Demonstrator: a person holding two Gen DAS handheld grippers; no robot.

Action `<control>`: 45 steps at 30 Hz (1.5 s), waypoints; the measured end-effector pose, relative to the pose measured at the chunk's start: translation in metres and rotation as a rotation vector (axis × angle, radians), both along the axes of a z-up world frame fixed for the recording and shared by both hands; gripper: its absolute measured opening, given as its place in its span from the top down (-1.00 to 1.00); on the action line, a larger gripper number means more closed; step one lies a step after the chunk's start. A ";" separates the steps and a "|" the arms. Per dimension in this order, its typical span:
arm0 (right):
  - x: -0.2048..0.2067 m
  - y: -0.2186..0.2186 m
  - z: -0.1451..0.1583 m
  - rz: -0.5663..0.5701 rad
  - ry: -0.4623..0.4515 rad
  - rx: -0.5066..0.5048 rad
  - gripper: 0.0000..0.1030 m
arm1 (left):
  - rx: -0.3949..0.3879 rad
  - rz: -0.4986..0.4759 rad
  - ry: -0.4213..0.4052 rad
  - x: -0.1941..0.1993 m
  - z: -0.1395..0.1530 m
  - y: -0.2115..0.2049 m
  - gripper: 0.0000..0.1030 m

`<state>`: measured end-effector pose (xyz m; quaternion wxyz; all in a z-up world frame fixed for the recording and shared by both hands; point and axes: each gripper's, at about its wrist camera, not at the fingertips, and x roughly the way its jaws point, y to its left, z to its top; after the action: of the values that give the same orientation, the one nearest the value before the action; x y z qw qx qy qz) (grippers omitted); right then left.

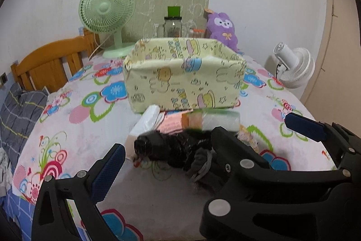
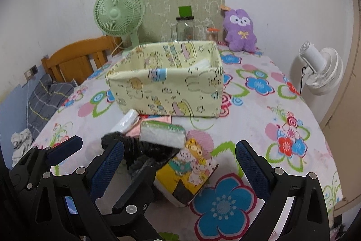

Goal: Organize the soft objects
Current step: 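Grasp the yellow cartoon snack bag with the right gripper while the left gripper grasps the grey drawstring pouch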

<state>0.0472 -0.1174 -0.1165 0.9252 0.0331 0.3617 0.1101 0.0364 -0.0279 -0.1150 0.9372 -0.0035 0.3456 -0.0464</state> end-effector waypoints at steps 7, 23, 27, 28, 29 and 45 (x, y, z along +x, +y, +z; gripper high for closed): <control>0.006 0.007 -0.020 0.009 0.059 -0.006 -0.95 | -0.005 0.011 0.050 0.004 -0.018 0.008 -0.98; 0.018 0.003 -0.041 -0.010 0.135 0.037 -0.70 | 0.003 0.024 0.080 0.011 -0.029 0.009 -0.97; 0.018 0.003 -0.041 -0.011 0.136 0.042 -0.57 | 0.010 0.030 0.085 0.011 -0.029 0.006 -0.95; 0.017 0.003 -0.041 -0.010 0.135 0.041 -0.53 | 0.011 0.032 0.085 0.011 -0.029 0.005 -0.95; 0.017 0.003 -0.041 -0.009 0.133 0.040 -0.49 | 0.010 0.033 0.086 0.010 -0.029 0.004 -0.95; 0.005 -0.023 -0.041 -0.046 0.132 0.093 -0.27 | 0.003 0.020 0.117 -0.003 -0.033 -0.025 -0.54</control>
<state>0.0525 -0.1407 -0.1571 0.8991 0.0915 0.4155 0.1032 0.0338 -0.0526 -0.1479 0.9158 -0.0084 0.4000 -0.0365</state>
